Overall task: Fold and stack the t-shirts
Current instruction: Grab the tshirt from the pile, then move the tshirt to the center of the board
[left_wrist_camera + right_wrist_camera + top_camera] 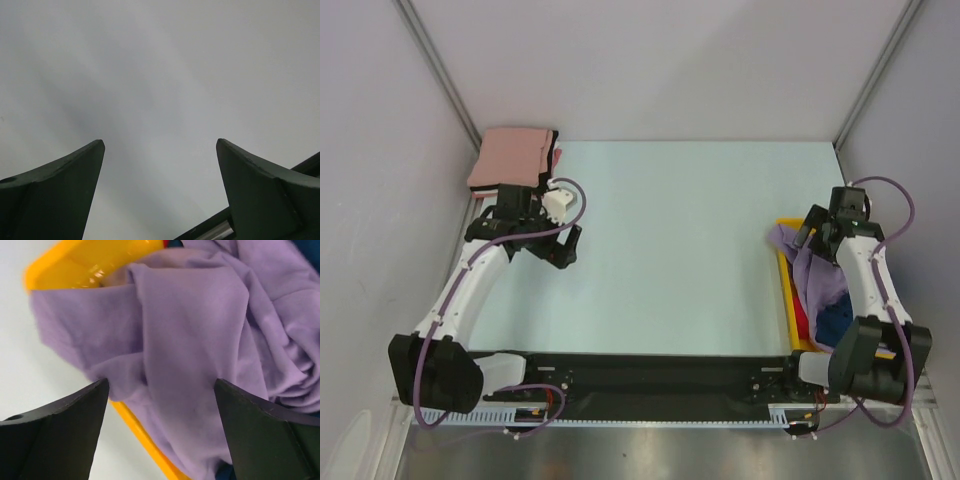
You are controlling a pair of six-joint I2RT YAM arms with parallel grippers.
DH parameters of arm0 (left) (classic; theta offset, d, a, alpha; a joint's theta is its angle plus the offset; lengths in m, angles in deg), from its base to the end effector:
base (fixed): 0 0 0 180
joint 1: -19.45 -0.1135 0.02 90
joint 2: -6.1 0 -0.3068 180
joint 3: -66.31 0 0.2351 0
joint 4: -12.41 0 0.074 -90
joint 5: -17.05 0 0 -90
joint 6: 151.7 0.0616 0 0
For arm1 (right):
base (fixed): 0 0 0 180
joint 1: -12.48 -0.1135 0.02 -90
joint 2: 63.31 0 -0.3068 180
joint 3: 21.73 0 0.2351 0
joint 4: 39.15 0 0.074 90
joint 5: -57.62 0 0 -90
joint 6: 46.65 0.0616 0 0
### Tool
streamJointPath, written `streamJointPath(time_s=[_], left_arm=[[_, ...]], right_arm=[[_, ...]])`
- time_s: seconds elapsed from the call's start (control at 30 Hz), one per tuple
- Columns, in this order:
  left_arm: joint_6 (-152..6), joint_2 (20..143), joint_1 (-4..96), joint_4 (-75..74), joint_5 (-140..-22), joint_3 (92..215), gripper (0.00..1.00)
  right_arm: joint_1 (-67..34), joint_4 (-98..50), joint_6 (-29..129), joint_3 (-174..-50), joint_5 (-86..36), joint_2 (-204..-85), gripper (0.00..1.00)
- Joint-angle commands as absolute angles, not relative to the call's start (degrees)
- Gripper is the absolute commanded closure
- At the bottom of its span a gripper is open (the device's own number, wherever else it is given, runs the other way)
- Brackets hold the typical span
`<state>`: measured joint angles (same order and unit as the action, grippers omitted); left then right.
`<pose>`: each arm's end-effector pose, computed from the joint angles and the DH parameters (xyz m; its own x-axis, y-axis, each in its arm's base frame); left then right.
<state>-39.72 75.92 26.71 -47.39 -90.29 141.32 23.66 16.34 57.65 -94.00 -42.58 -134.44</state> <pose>0.2211 -0.0467 0.3145 -0.6407 0.4418 -0.6280 0.5733 0.8193 -0.0085 0.2277 -0.0561 0.2991 -0.7003 0.3862 -0.6003 0.4799 0.8773 0.0045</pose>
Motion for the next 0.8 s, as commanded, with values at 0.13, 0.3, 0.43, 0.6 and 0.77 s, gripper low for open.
streamJointPath(time_s=[0.13,0.3,0.43,0.6,0.77], left_arm=[[-41.2,72.9,26.7,-47.8,-94.7,143.4,0.0],[-41.3,71.8,26.7,-48.5,-95.3,144.5,0.0],[-42.2,71.7,26.7,-48.6,-95.9,146.6,0.0],[-42.6,71.7,26.7,-48.1,-95.7,149.0,0.0],[-42.5,71.9,26.7,-47.8,-93.9,151.0,0.0]], right_arm=[[27.6,13.9,57.8,-94.4,-45.8,-142.6,0.63],[24.6,17.5,56.4,-100.1,-50.9,-139.2,1.0],[20.7,25.3,52.9,-115.0,-60.2,-135.6,1.0],[15.5,29.8,45.5,-132.1,-66.4,-132.7,1.0],[2.7,21.5,35.0,-143.5,-59.7,-128.4,1.0]])
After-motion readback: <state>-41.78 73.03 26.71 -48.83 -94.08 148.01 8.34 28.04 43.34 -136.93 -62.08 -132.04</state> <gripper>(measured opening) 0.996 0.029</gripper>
